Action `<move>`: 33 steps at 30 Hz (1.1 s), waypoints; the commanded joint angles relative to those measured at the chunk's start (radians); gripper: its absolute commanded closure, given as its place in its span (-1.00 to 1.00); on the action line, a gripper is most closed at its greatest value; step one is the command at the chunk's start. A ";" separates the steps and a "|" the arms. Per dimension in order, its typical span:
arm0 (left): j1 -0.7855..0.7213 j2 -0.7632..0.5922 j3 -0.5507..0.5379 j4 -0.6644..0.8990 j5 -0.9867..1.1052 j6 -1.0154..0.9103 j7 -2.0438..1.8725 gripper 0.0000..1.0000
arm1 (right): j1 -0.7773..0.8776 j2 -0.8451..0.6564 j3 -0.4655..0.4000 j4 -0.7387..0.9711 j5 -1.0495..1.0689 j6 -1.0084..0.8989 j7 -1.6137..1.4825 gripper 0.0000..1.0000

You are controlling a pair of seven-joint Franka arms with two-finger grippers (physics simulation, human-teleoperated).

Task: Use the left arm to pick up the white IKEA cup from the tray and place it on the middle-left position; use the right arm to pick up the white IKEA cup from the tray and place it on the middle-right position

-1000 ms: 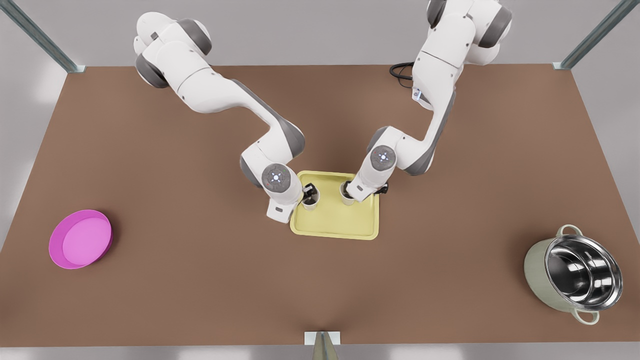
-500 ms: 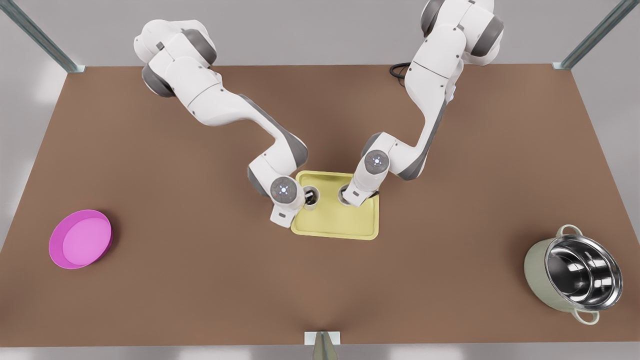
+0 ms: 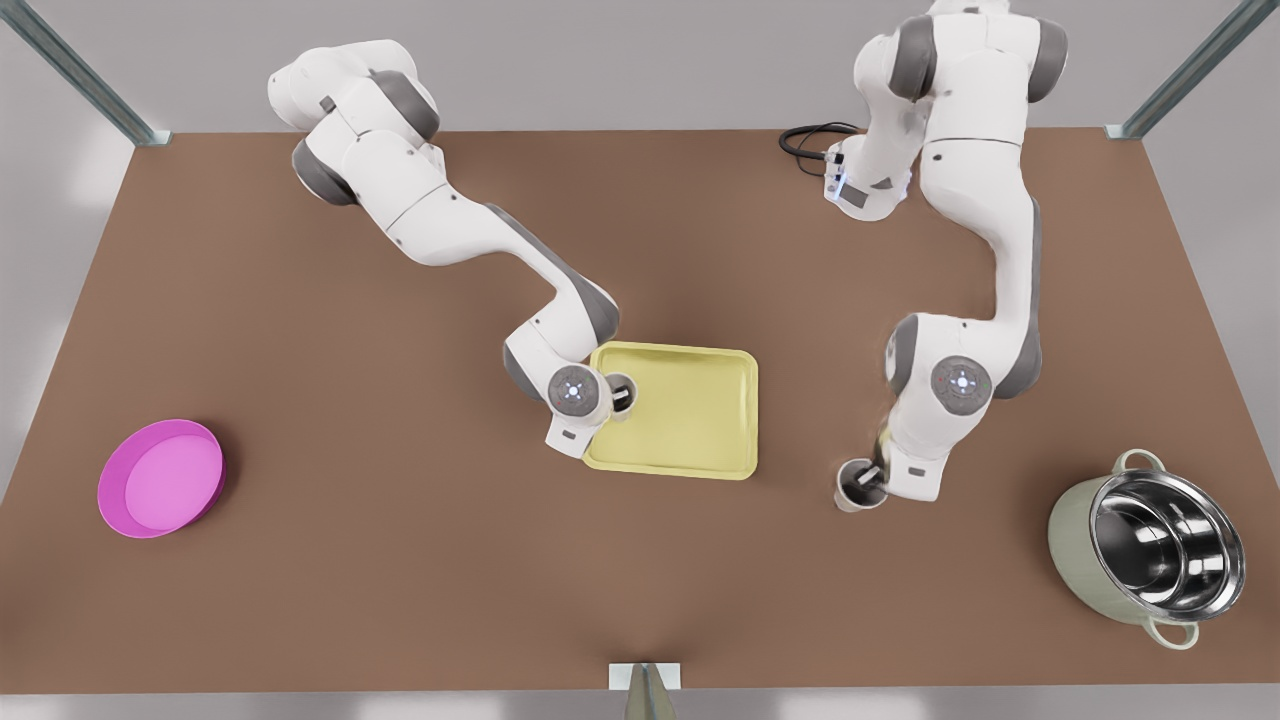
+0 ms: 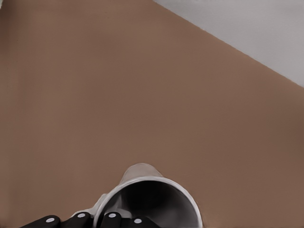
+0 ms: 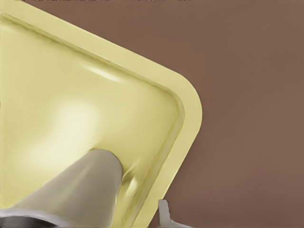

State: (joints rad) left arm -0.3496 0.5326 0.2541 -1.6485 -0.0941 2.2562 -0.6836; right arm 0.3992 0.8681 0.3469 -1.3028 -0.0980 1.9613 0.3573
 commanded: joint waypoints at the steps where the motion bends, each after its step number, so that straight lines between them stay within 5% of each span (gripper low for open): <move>1: 0.096 0.040 0.004 0.009 -0.039 -0.011 0.429 0.67 | 0.000 -0.001 0.001 0.004 -0.005 -0.012 0.022 0.77; 3: 0.112 0.135 -0.004 0.070 -0.098 0.045 0.458 0.67 | 0.000 -0.004 0.003 0.005 -0.003 -0.015 0.022 1.00; 11: 0.110 0.188 -0.056 0.108 -0.096 0.075 0.464 0.64 | -0.077 -0.122 0.059 0.008 0.029 -0.177 0.015 1.00; 12: 0.110 0.191 -0.067 0.108 -0.095 0.075 0.464 0.26 | -0.111 -0.161 0.070 0.008 0.027 -0.232 0.008 1.00; 13: 0.110 0.190 -0.067 0.108 -0.095 0.075 0.463 -1.00 | -0.140 -0.175 0.069 0.033 0.024 -0.277 -0.015 1.00; 21: 0.110 0.185 -0.065 0.110 -0.081 0.075 0.467 -1.00 | -0.448 -0.169 0.057 0.071 -0.144 -0.302 -0.575 1.00; 24: 0.119 0.170 -0.061 0.110 -0.088 0.063 0.501 -1.00 | -0.459 -0.138 -0.063 0.092 -0.144 -0.222 -0.762 1.00; 28: 0.101 -0.174 -0.061 0.151 0.045 -0.470 0.489 -1.00 | -0.508 -0.072 -0.118 0.114 -0.143 -0.116 -0.868 1.00; 30: 0.096 -0.194 -0.052 0.314 0.033 -0.745 0.613 -1.00 | -0.516 -0.058 -0.120 0.115 -0.140 -0.061 -0.873 1.00; 31: 0.096 -0.265 -0.050 0.242 0.001 -0.764 0.682 -1.00 | -0.523 -0.046 -0.118 0.115 -0.138 -0.039 -0.873 1.00; 32: 0.096 -0.437 -0.052 -0.055 -0.001 -0.503 0.724 -1.00 | -0.525 -0.031 -0.117 0.139 -0.137 -0.039 -0.874 1.00; 33: 0.092 -0.401 -0.058 -0.016 -0.001 -0.472 0.682 -1.00 | -0.525 -0.024 -0.117 0.145 -0.137 -0.039 -0.874 1.00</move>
State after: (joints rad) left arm -0.2477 0.1726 0.1986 -1.6053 -0.1006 1.8695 -0.2199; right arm -0.1243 0.8386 0.2292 -1.1647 -0.2135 1.8535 -0.1453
